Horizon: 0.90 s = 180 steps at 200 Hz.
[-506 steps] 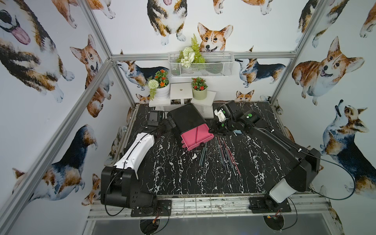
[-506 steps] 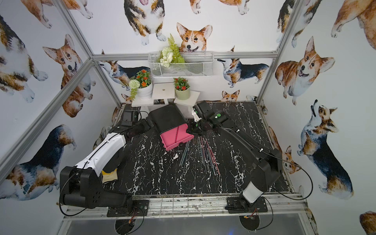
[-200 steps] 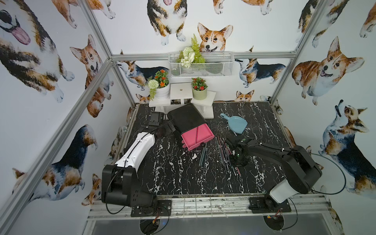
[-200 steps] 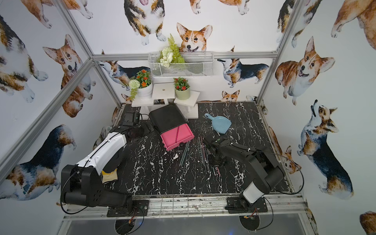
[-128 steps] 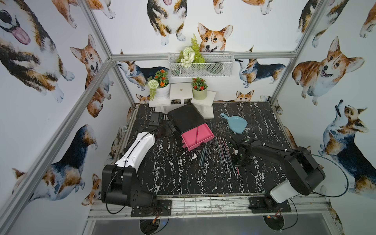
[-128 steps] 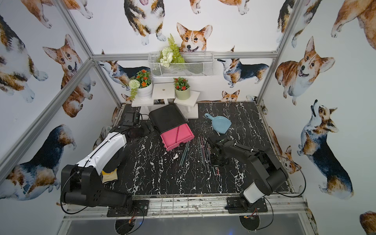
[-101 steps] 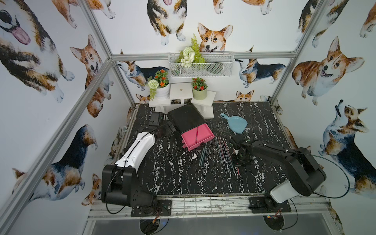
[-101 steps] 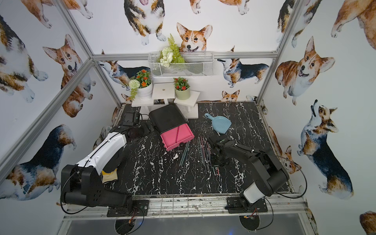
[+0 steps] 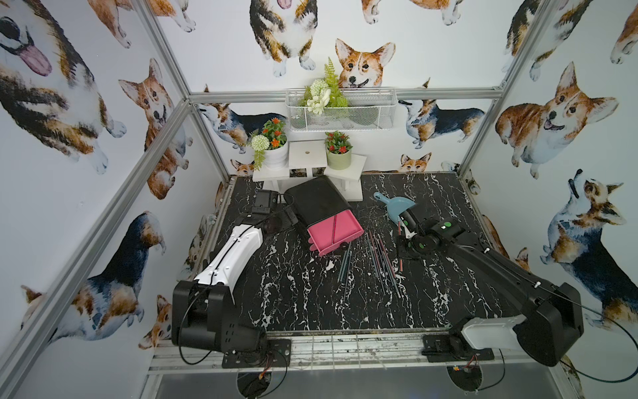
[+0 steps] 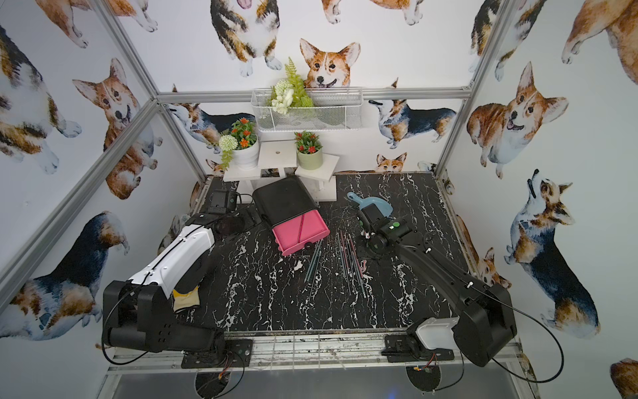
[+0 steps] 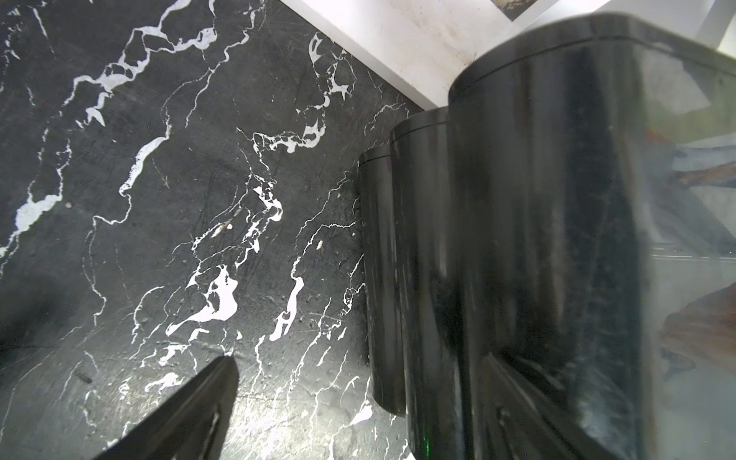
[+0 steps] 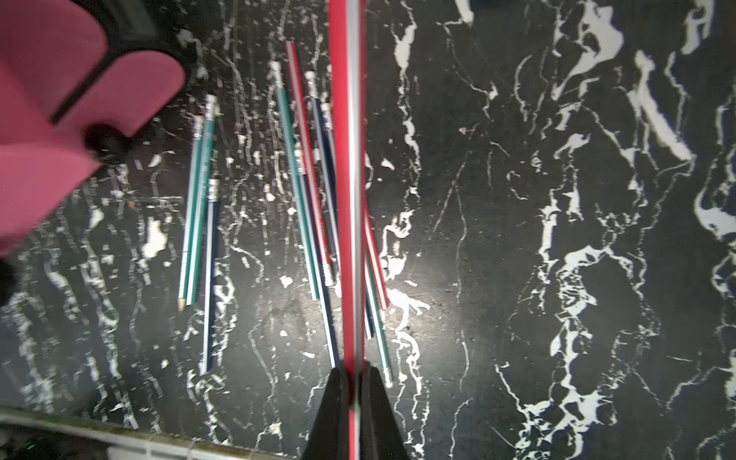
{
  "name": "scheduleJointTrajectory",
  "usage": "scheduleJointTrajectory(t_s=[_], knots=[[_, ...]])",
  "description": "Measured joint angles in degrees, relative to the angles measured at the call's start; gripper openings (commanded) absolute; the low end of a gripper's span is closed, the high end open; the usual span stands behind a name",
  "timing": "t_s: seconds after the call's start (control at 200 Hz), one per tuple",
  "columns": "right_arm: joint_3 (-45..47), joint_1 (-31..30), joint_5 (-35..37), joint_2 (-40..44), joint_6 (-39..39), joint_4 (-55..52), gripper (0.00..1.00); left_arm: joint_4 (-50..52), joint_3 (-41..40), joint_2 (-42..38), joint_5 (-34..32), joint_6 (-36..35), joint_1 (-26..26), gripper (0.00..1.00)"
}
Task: Please place the pencils in the drawer according to their color
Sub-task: Pick up the pencil from the center of the board, then place the pencil in the drawer.
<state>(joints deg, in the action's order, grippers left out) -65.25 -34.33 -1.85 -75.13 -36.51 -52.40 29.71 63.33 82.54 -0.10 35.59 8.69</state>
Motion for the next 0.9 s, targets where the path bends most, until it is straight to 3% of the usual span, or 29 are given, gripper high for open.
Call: scheduleJointTrajectory(t_s=[0.31, 0.901], knots=[[-8.11, -5.09, -11.78, -3.67, -7.17, 5.09, 0.0, 0.13, 0.24, -0.35, 0.07, -0.02, 0.0, 1.0], [-12.83, -6.95, -28.7, -15.78, -19.37, 22.12, 0.0, 0.35, 3.65, -2.78, 1.68, -0.26, 0.09, 1.0]])
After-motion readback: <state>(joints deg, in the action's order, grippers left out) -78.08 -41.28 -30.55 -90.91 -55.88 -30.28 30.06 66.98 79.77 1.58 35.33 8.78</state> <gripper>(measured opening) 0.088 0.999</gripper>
